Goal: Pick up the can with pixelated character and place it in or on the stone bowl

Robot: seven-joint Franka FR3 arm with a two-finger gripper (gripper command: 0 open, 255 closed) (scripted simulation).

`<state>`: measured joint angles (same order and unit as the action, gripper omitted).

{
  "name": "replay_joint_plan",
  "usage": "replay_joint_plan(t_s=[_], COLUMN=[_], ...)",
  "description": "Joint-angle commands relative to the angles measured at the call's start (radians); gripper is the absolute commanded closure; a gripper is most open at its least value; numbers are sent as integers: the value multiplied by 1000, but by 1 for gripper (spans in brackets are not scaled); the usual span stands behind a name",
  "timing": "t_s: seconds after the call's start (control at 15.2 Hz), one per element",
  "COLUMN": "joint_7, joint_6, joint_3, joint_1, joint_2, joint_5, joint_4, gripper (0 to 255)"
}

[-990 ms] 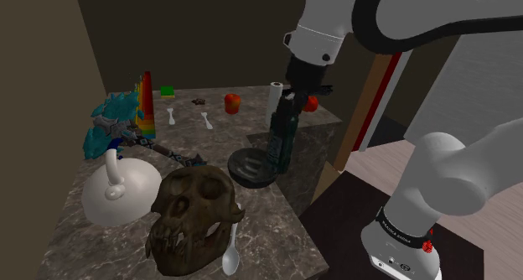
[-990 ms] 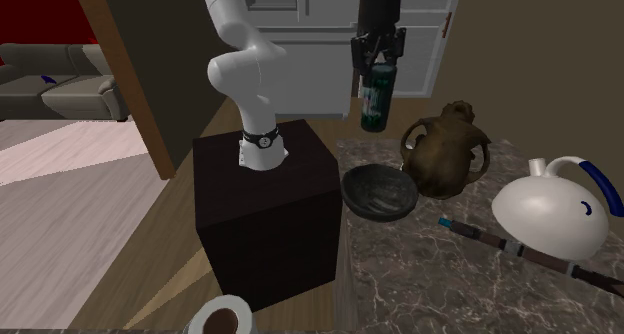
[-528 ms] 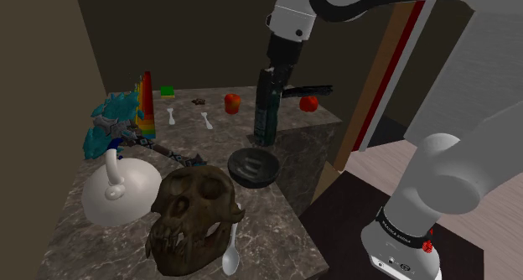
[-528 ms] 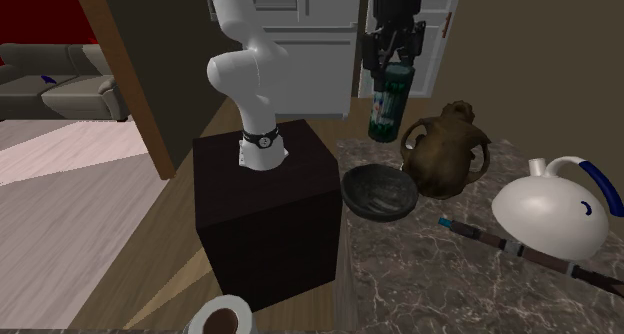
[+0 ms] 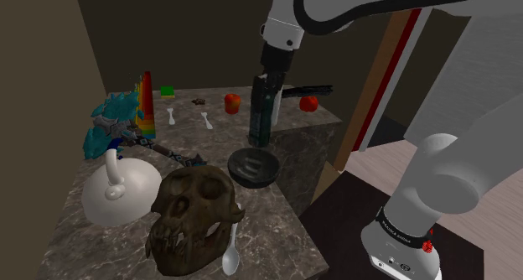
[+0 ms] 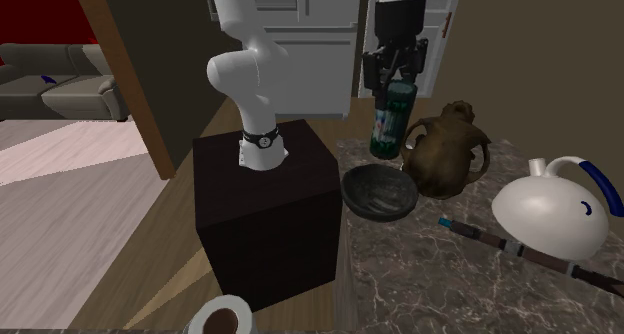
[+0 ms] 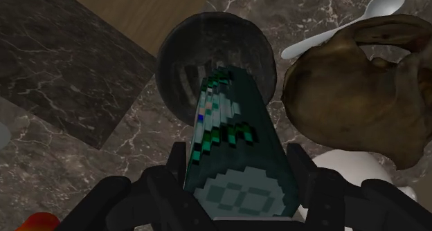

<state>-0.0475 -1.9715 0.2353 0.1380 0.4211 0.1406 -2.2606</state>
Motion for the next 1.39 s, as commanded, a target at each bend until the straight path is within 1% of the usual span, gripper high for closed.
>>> replay_joint_plan(t_s=[0.0, 0.92, 1.32], joint_7=[1, 7, 7], joint_6=[-30, -228, -233], joint_3=[2, 20, 20], joint_1=[1, 5, 5], joint_2=[-1, -49, -51], joint_5=[2, 11, 11], joint_4=[-28, -178, -181], gripper=[255, 255, 255])
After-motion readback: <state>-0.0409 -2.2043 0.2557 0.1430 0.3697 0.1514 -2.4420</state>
